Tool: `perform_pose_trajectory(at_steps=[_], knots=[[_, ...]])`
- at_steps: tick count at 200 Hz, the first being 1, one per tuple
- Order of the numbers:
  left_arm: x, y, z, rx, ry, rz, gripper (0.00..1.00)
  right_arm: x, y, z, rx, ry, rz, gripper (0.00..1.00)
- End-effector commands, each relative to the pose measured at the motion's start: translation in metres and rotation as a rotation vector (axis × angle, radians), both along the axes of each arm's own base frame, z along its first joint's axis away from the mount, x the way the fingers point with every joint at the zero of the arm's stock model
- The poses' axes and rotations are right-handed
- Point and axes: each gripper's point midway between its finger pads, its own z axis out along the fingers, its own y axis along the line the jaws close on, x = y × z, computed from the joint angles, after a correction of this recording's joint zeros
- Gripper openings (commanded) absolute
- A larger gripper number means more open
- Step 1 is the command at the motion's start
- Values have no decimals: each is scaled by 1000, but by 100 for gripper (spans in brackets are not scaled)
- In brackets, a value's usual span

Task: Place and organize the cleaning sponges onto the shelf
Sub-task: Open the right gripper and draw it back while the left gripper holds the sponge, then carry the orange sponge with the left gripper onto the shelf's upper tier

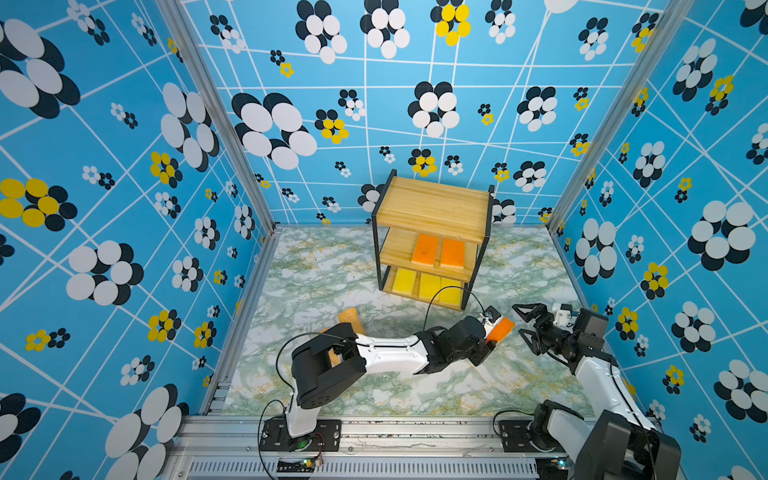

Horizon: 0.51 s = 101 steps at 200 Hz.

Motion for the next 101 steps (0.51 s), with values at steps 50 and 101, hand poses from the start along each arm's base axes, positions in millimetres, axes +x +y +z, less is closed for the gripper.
perform_pose_trajectory(at_steps=[50,101], knots=[[-10,69,70,-7,-114,127,56,20,-12,10,-17,-33,-16,99],[3,114,100,48,-224,241,57,23,-14,12,-11,-37,-25,99]])
